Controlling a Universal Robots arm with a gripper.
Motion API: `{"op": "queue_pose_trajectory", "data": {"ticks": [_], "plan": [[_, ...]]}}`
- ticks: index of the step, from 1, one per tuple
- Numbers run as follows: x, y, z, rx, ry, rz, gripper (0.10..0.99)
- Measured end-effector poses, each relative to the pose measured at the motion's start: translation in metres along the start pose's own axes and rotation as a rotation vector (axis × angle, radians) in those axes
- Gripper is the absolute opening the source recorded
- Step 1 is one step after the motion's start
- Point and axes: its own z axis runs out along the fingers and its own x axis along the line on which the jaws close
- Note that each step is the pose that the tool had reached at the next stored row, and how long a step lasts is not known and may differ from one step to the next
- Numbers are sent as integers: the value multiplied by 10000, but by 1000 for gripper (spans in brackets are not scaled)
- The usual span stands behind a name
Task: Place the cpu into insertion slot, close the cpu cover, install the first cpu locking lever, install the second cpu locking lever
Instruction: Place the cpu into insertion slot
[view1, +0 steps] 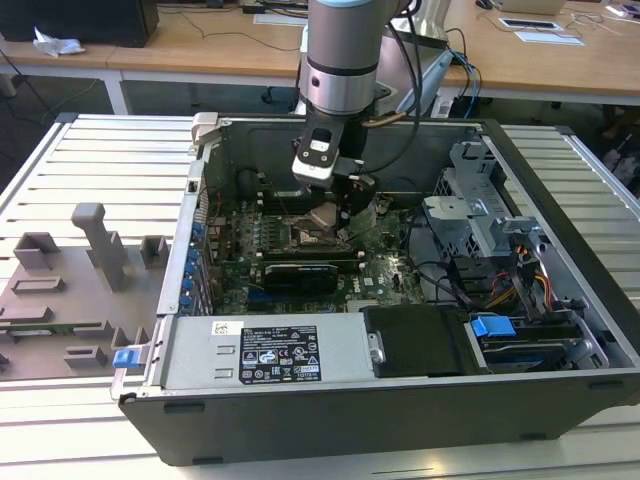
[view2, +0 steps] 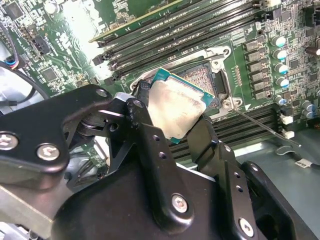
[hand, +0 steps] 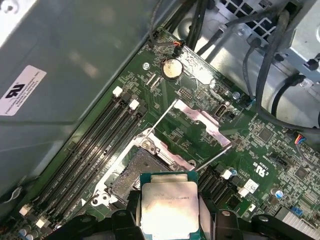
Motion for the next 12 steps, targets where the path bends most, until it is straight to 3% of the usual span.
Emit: {"op": "queue_pose_trajectory", "data": {"ticks": [12], "plan": [[0, 0, 2, 99, -104, 1023, 545]]}}
